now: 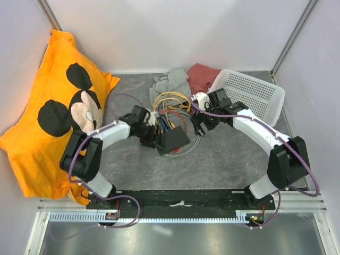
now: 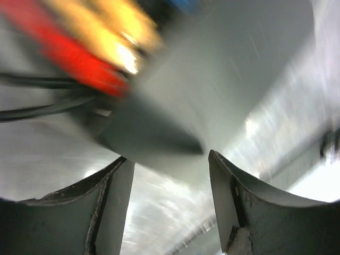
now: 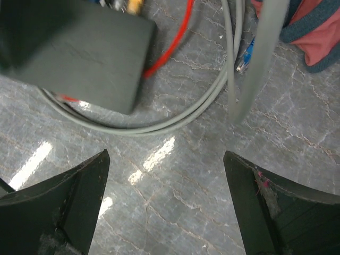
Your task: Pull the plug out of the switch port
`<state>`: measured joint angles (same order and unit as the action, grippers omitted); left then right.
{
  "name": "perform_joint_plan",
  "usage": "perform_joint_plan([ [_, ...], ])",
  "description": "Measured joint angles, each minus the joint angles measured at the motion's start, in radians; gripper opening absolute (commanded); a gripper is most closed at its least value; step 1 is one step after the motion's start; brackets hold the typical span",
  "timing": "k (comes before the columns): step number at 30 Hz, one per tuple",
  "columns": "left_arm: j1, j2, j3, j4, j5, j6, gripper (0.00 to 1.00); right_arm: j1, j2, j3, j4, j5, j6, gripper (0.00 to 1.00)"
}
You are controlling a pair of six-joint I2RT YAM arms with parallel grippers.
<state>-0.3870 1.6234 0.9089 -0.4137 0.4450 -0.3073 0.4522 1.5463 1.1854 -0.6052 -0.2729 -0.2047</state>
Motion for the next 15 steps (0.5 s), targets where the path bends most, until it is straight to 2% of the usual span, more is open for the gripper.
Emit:
perform_joint_plan([
  [2,-0.079,-0.034,-0.026,-0.011,0.04,0.004,0.68,0.0,-0.024,0.0,-0.021,0.003,-0.011,0.98],
  [4,-0.111,-0.08,-0.041,-0.047,0.063,0.019,0.7,0.0,-0.056,0.0,-0.05,0.006,-0.025,0.97],
  [9,-0.048,-0.182,-0.014,-0.101,0.048,0.068,0.68,0.0,-0.151,-0.011,-0.096,-0.012,-0.047,0.95],
  [12,-0.01,-0.192,0.034,-0.103,0.033,0.083,0.64,0.004,-0.208,-0.05,-0.091,-0.031,-0.04,0.91],
  [15,0.0,-0.191,0.06,-0.082,0.045,0.105,0.5,0.025,-0.217,-0.11,-0.059,-0.05,-0.014,0.86],
])
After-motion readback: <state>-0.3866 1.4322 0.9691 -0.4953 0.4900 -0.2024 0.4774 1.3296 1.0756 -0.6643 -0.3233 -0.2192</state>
